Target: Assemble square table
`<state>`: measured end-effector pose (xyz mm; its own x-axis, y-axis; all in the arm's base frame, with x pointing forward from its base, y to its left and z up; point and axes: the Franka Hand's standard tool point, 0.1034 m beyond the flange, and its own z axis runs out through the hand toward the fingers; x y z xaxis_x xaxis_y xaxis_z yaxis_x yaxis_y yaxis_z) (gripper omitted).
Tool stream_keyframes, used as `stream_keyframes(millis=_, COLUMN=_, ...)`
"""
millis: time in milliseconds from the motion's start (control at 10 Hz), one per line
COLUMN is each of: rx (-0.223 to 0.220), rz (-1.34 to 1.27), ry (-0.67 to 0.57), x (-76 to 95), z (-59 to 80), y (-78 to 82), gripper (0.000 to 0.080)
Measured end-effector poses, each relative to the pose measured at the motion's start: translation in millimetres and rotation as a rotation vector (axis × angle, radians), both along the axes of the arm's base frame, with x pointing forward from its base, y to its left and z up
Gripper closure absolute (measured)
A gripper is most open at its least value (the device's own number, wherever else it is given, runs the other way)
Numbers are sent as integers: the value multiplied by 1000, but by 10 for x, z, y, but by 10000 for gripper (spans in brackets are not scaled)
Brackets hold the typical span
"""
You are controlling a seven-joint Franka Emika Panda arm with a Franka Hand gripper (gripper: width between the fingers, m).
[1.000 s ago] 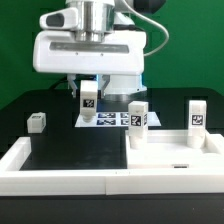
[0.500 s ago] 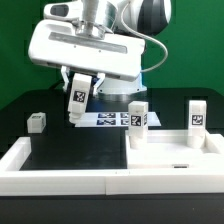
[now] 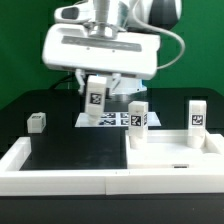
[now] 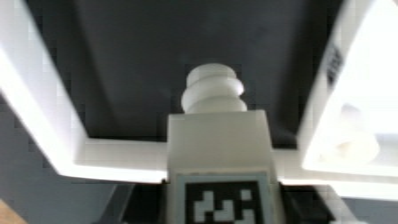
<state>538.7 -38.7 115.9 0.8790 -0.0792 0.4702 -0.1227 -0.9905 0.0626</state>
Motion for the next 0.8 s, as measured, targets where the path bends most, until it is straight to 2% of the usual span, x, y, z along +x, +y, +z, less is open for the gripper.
stream_keyframes(millis=200, rx=63, rz=-74, ry=-64, x=337, z=164, y=154, gripper=512)
stream_keyframes(millis=300, rx=85, rz=-99, ry=-88, x=453, z=198, y=216, gripper=512)
stream_keyframes(millis=800, rx=83, rz=-97, ry=-86, x=456, z=191, y=196, gripper=512)
